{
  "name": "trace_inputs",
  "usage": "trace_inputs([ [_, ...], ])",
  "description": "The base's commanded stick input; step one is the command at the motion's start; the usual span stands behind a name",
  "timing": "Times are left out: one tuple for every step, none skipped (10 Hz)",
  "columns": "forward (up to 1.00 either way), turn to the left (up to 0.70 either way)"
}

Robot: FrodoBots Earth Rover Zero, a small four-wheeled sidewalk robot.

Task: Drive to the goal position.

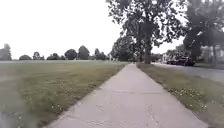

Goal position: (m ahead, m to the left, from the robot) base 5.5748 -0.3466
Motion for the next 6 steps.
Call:
trace_inputs([
  [0.7, 0.0],
  [0.7, 0.0],
  [0.7, 0.0],
  [0.7, 0.0],
  [0.7, 0.0],
  [0.7, 0.0],
])
